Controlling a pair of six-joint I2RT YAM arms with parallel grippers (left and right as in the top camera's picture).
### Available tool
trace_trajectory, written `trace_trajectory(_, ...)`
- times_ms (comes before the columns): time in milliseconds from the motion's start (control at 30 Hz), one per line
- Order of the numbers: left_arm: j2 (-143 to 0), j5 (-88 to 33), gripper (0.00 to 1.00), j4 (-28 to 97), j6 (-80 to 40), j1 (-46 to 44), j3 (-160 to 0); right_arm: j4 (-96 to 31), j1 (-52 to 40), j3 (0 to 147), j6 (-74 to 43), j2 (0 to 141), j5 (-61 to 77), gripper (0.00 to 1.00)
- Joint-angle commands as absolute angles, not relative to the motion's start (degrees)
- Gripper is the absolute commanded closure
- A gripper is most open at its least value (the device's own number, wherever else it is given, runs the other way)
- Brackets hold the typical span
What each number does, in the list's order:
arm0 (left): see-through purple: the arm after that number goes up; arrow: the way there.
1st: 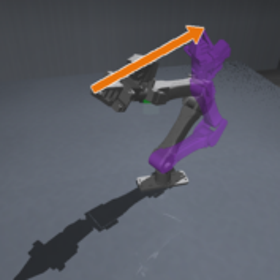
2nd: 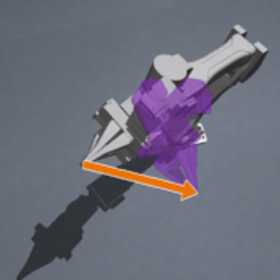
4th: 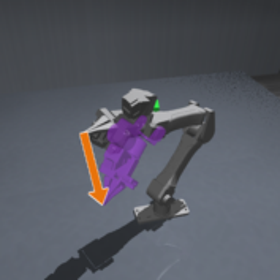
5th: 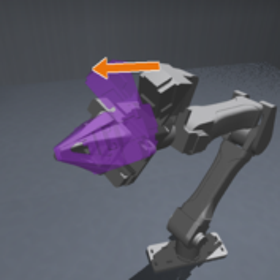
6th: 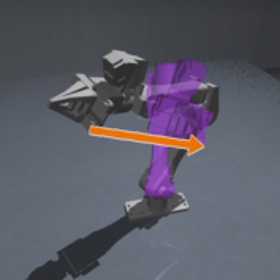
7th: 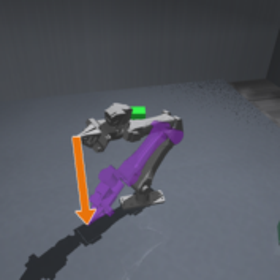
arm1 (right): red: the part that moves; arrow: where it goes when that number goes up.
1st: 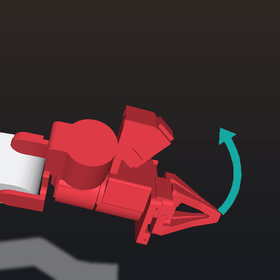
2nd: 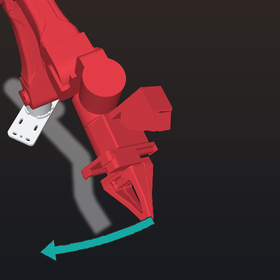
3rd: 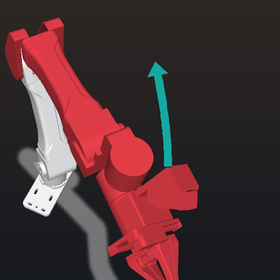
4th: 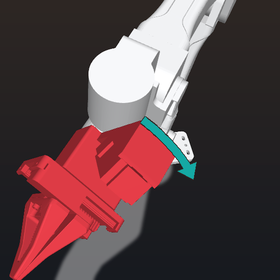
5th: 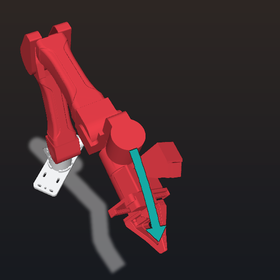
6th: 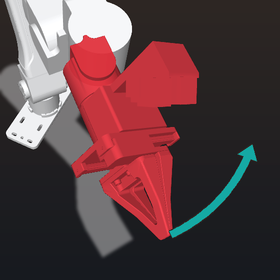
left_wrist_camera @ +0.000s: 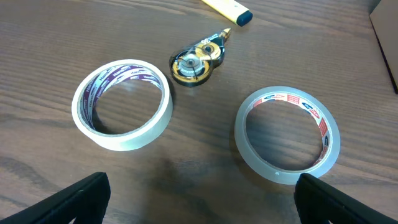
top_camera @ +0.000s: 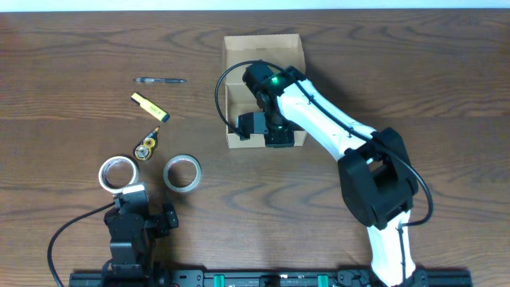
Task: Pack container
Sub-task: 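Drag the cardboard box with the right gripper to table center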
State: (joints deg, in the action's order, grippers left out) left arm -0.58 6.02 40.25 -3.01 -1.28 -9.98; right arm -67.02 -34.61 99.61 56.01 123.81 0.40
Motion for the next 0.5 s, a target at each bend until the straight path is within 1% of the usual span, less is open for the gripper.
trace_trajectory(0,-0.21,6.11,0.05,40.4,-3.44,-1.04,-9.28,-67.29,-35.4,100.03,56.55,123.87,0.89,0.99)
trace_trajectory(133,-0.21,6.11,0.05,40.4,-3.44,-1.04,-9.28,-67.29,-35.46,100.03,55.77,123.87,0.86,0.98)
trace_trajectory(167,-0.21,6.11,0.05,40.4,-3.44,-1.04,-9.28,-67.31,-35.46,100.03,55.75,123.87,0.89,0.87)
trace_trajectory(233,-0.21,6.11,0.04,40.4,-3.44,-1.04,-9.28,-67.31,-35.44,100.03,55.75,123.87,0.86,0.62)
trace_trajectory(267,-0.21,6.11,0.05,40.4,-3.44,-1.04,-9.28,-67.31,-35.44,100.03,55.75,123.87,0.84,0.46)
trace_trajectory(333,-0.21,6.11,0.05,40.4,-3.44,-1.04,-9.28,-67.33,-35.44,100.03,55.72,123.87,0.56,0.01)
trace_trajectory(467,-0.21,6.11,0.05,40.42,-3.42,-1.04,-9.28,-67.29,-35.46,100.05,55.2,123.85,-0.01,0.01)
